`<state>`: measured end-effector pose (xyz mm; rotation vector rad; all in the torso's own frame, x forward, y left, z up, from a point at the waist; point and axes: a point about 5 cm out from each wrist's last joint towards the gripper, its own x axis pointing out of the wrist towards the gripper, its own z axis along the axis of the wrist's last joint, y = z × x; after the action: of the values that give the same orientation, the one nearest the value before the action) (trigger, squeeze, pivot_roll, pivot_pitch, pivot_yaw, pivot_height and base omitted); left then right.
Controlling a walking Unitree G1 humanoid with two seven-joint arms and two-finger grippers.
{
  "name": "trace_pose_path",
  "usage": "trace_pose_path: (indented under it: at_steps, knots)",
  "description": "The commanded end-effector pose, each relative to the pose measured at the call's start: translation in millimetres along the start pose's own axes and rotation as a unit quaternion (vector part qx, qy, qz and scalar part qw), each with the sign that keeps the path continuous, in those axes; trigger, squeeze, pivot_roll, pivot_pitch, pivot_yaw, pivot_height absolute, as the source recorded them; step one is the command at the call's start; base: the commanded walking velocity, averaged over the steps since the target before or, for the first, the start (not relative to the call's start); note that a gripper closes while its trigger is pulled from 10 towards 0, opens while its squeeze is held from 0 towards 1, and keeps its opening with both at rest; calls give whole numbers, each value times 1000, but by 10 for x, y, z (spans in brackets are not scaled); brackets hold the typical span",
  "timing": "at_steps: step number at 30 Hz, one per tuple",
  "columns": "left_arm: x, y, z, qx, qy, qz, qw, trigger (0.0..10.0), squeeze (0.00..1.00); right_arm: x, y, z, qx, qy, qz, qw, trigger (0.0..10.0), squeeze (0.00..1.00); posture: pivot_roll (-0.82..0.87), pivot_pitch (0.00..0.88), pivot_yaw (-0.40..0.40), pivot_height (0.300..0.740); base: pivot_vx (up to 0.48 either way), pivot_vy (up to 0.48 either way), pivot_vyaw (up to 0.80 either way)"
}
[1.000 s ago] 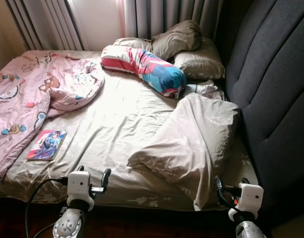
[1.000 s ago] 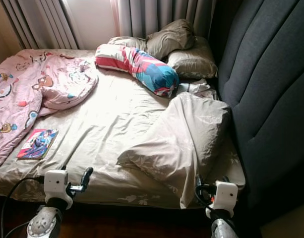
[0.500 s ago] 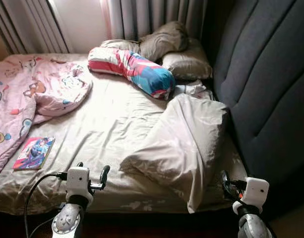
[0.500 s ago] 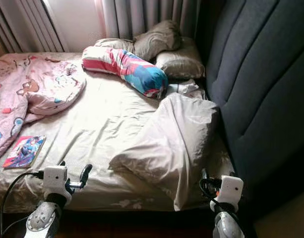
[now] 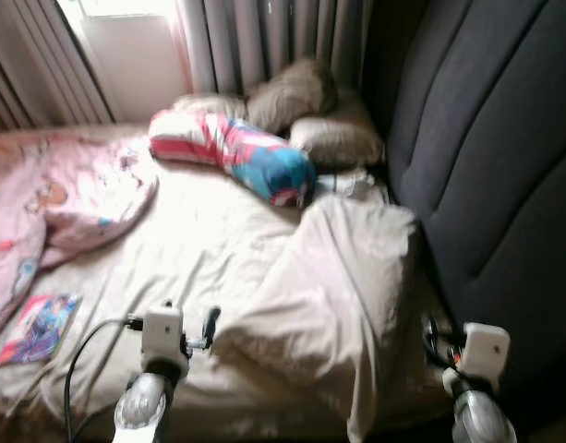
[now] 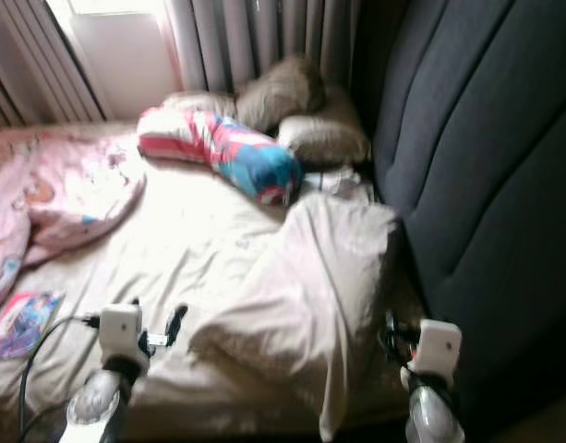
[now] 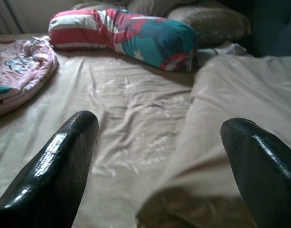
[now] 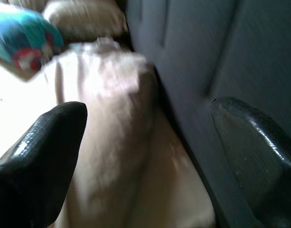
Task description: Clean up the room
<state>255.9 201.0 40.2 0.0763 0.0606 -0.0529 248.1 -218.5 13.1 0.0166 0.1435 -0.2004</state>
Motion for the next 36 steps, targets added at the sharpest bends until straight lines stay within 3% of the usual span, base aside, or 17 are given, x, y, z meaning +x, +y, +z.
trace_pose_path:
  at_steps: [1,17,21,36]
  knots:
    - [-31,105,-6,3,5,17,1000,10000,0,24,115,14,4,-1,15,1000,10000,0,-52,4,-8,740,0,0,0]
    - [-4,60,27,-2,0,17,1000,10000,0,71,259,95,-7,-14,78,997,10000,0,-50,5,-11,740,0,0,0]
    - [0,48,30,-2,1,16,1000,10000,0,71,258,90,0,-12,81,997,10000,0,-48,5,-12,740,0,0,800]
    - [32,-34,45,2,1,-11,1000,10000,0,97,221,116,9,-17,58,998,10000,0,-47,8,-9,740,0,0,0]
